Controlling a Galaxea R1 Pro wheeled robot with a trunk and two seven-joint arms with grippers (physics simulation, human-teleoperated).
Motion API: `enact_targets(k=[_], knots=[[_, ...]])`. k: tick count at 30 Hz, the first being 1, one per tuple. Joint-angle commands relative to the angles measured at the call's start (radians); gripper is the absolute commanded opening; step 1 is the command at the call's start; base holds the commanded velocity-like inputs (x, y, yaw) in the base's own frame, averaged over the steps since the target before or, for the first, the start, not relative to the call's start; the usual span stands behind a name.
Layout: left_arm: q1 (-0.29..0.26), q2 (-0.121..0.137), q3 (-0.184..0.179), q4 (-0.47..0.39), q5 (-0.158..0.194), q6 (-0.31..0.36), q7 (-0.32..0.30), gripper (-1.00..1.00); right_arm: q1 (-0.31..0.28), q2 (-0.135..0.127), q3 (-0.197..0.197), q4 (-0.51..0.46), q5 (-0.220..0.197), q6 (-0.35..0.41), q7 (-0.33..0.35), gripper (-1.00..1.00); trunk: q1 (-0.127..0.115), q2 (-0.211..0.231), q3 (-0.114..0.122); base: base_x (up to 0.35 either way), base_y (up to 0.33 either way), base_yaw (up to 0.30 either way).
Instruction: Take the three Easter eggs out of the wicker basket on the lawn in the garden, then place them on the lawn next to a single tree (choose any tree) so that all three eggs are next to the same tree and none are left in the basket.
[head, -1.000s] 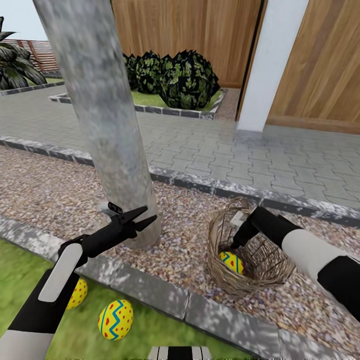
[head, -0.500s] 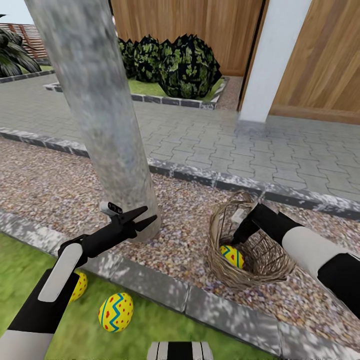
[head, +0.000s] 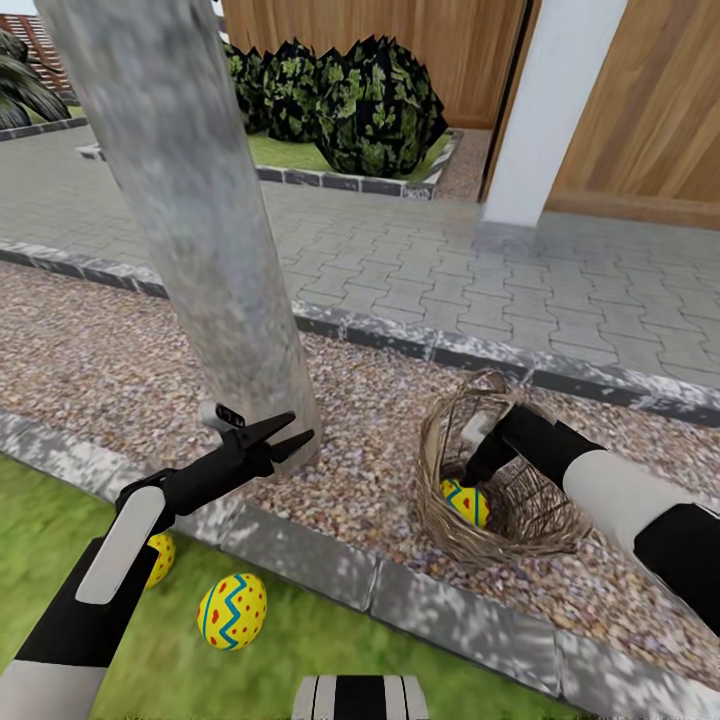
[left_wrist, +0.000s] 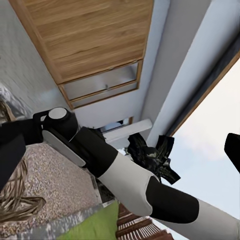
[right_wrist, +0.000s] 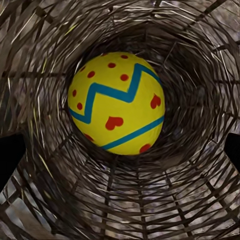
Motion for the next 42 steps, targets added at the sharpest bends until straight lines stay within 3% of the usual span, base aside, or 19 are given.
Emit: enact_targets(k=[1, 5, 14, 20, 23, 27, 34, 42], knots=[[-0.001, 0.001, -0.001, 0.000, 0.004, 0.005, -0.001, 1.00, -0.001, -0.001, -0.001, -0.003, 0.010, 0.003, 0.001, 1.00, 0.000, -0.001, -0.006, 0.000, 0.000, 0.000], [-0.001, 0.001, -0.001, 0.000, 0.004, 0.005, -0.001, 1.00, -0.001, -0.001, -0.001, -0.002, 0.010, 0.004, -0.018, 1.00, 0.002, -0.002, -0.028, 0.000, 0.000, 0.000], [0.000, 0.001, -0.002, -0.001, 0.004, 0.005, -0.001, 1.00, -0.012, -0.001, -0.001, -0.002, 0.010, 0.004, -0.041, 1.00, 0.003, -0.002, -0.048, 0.000, 0.000, 0.000], [0.000, 0.000, -0.002, -0.001, 0.004, 0.006, -0.002, 1.00, -0.021, 0.002, -0.001, 0.000, 0.009, 0.006, -0.132, 1.00, 0.004, -0.003, -0.055, 0.000, 0.000, 0.000], [-0.001, 0.000, -0.002, -0.001, 0.004, 0.006, -0.002, 1.00, -0.022, 0.002, -0.001, -0.001, 0.009, 0.006, -0.143, 1.00, 0.005, -0.003, -0.059, 0.000, 0.000, 0.000], [-0.001, 0.000, -0.005, -0.001, 0.004, 0.006, -0.003, 1.00, -0.022, 0.003, -0.001, -0.002, 0.009, 0.004, -0.150, 1.00, 0.006, -0.004, -0.075, 0.000, 0.000, 0.000], [-0.001, 0.000, -0.009, -0.001, 0.004, 0.006, -0.003, 1.00, -0.022, 0.003, -0.001, -0.002, 0.010, 0.004, -0.147, 1.00, 0.006, -0.004, -0.075, 0.000, 0.000, 0.000], [-0.001, 0.000, -0.010, -0.001, 0.004, 0.006, -0.003, 1.00, -0.022, 0.004, -0.001, -0.006, 0.008, 0.001, -0.138, 1.00, 0.009, -0.005, -0.098, 0.000, 0.000, 0.000]])
